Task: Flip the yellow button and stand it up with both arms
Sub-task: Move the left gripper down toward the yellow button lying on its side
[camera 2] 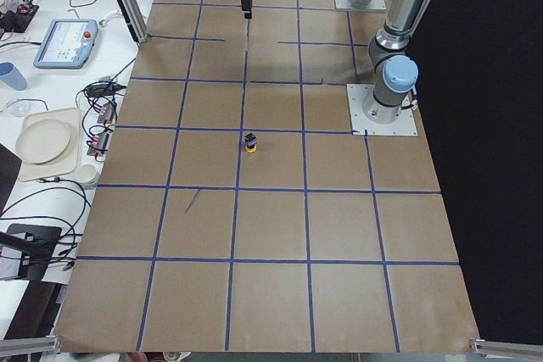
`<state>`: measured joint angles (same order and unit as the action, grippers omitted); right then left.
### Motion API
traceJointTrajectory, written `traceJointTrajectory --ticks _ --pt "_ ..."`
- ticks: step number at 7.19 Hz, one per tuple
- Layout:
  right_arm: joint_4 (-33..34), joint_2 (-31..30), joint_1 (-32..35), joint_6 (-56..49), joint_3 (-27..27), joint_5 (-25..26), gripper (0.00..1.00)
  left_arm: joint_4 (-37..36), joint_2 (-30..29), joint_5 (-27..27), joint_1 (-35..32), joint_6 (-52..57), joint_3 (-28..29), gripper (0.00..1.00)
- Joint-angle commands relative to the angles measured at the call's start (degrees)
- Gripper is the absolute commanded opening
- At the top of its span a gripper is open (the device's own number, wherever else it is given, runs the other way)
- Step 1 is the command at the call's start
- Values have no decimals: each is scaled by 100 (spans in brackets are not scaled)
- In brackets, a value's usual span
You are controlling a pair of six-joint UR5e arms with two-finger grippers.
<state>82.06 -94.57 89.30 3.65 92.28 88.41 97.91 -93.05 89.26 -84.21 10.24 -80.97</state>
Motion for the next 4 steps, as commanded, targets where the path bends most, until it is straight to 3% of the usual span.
traceJointTrajectory --ticks 1,4 --pt "3 -9 0 12 0 1 100 -114 -20 -23 570 1123 -331 98" --pt "3 0 0 13 0 10 100 -919 -37 -14 1167 2811 -971 99"
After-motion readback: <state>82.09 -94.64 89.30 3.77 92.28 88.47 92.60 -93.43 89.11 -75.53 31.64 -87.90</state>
